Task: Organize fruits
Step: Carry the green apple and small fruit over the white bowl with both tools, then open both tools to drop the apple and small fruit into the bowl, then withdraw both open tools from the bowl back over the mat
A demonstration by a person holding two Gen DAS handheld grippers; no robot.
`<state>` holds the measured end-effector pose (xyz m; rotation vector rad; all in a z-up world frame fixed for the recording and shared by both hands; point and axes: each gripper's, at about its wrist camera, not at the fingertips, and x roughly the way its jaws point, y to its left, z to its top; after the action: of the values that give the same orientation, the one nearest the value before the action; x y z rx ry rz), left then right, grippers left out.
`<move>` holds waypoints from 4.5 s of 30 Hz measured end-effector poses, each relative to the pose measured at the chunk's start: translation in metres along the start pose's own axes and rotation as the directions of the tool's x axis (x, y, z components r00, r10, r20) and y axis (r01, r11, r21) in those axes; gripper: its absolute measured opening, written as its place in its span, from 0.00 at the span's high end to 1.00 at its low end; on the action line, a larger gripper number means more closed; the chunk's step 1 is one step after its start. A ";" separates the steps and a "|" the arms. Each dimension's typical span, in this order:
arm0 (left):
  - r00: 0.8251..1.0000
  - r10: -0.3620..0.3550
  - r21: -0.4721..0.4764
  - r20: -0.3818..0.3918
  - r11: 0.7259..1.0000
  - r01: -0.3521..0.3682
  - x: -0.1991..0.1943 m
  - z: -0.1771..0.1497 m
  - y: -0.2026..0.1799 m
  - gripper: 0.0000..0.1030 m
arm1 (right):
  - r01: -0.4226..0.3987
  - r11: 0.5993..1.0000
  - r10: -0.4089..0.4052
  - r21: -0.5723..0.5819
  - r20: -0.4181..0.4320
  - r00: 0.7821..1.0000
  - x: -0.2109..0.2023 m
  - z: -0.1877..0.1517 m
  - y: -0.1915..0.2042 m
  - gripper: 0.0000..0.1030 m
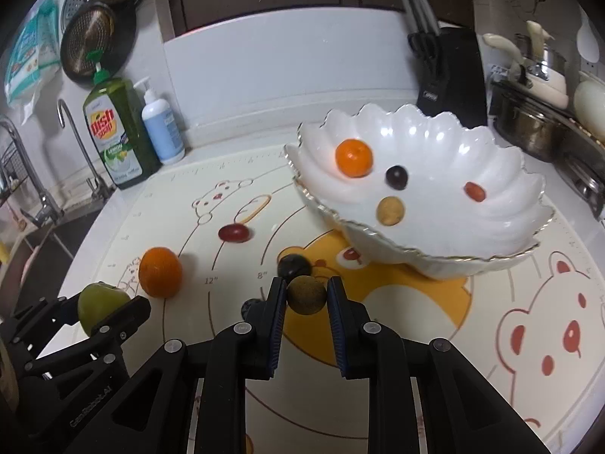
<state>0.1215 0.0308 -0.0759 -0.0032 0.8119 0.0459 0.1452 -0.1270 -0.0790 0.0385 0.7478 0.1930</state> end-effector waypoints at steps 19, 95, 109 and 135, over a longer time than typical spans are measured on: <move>0.990 -0.100 0.099 0.096 0.991 0.090 -0.025 0.056 -0.069 0.54 | 0.076 0.994 -0.084 0.079 0.104 0.991 -0.051 0.028 -0.061 0.77; 0.984 -0.130 0.142 0.118 0.983 0.113 0.017 0.122 -0.123 0.10 | 0.233 0.955 -0.259 0.186 0.132 0.957 -0.036 0.071 -0.134 0.20; 0.983 -0.094 0.113 0.157 0.991 0.076 -0.017 0.107 -0.086 0.10 | 0.203 0.965 -0.229 0.164 0.162 0.960 -0.057 0.063 -0.099 0.20; 0.985 0.027 0.042 0.168 0.999 -0.035 -0.044 0.056 -0.016 0.10 | 0.132 0.988 -0.144 0.085 0.156 0.977 -0.059 0.034 -0.035 0.20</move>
<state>0.1327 0.0143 -0.0060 0.0547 0.6443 0.0566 0.1317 -0.1717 -0.0180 0.0717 0.5930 0.0283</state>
